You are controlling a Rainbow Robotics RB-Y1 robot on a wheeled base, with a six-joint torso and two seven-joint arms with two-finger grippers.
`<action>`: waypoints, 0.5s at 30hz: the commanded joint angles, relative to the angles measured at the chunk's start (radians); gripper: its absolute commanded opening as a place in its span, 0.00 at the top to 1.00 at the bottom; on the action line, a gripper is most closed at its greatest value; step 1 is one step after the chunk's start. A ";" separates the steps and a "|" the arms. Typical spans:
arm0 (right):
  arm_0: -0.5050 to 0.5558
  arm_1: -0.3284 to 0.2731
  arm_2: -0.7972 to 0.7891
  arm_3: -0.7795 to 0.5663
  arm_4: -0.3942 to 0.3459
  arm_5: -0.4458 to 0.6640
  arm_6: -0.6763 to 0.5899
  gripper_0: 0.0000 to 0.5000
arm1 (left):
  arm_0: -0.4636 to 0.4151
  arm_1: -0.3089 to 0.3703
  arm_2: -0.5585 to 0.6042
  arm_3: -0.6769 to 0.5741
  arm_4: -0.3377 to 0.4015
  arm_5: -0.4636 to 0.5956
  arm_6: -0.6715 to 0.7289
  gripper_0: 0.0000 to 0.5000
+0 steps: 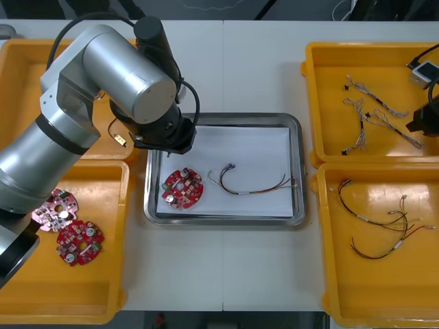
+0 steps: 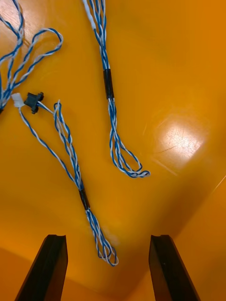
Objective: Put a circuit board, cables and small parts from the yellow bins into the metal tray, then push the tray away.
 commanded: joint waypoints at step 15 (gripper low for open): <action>-0.040 0.046 0.069 0.119 -0.003 -0.128 0.067 0.00 | -0.045 -0.028 -0.113 0.099 -0.062 -0.148 0.075 0.36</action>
